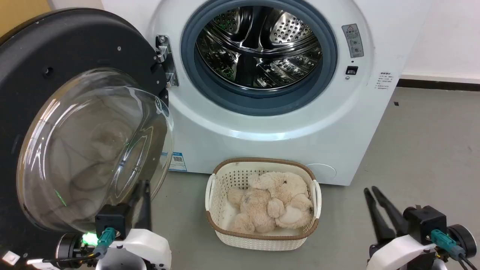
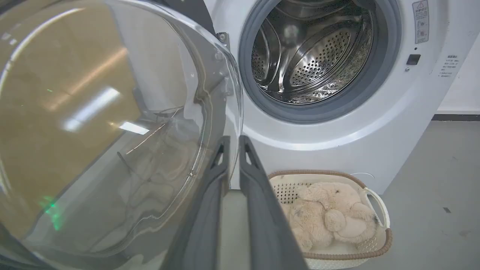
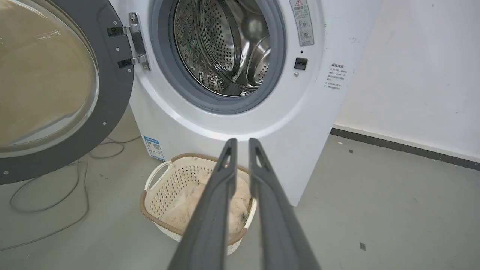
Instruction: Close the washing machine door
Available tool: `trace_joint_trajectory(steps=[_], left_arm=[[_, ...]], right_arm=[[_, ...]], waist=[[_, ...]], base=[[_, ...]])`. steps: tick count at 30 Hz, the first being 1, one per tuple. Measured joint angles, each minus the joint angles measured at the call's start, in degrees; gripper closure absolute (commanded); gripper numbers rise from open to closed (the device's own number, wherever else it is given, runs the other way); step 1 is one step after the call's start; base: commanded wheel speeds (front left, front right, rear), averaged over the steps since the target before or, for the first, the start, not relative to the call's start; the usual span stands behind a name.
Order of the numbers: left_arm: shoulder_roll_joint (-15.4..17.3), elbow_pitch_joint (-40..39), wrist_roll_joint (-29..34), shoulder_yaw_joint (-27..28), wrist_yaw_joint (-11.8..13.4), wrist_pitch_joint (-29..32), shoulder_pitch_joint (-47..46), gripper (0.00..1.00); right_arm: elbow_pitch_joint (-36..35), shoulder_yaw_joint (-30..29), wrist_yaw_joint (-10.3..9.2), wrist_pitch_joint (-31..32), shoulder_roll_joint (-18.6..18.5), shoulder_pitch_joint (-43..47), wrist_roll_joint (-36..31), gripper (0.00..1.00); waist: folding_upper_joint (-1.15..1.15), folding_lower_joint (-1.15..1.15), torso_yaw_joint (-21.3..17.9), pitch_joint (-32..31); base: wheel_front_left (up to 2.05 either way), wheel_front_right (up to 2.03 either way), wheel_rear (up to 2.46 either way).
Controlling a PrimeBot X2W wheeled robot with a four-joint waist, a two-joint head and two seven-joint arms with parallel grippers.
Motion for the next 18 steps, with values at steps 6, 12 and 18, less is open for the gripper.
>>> trace_joint_trajectory(steps=[6,12,18], left_arm=[[0.0,0.1,0.0,-0.1,0.1,0.0,0.0,0.00],[0.0,0.2,0.0,-0.5,0.2,-0.6,0.0,0.00],[0.0,0.4,0.0,-0.9,0.6,-1.2,0.0,0.00]], right_arm=[[0.0,0.0,0.00,-0.1,0.0,0.0,0.0,0.00],[0.0,-0.1,0.00,-0.6,0.0,0.0,0.1,0.00],[0.0,-0.1,0.00,-1.2,0.0,0.0,0.5,0.00]], waist=[[0.00,0.00,0.0,0.0],[0.00,0.00,0.2,0.0],[0.00,0.00,0.7,0.0]], base=[[0.00,0.00,0.00],[0.00,0.00,0.00],[0.00,0.00,0.00]])
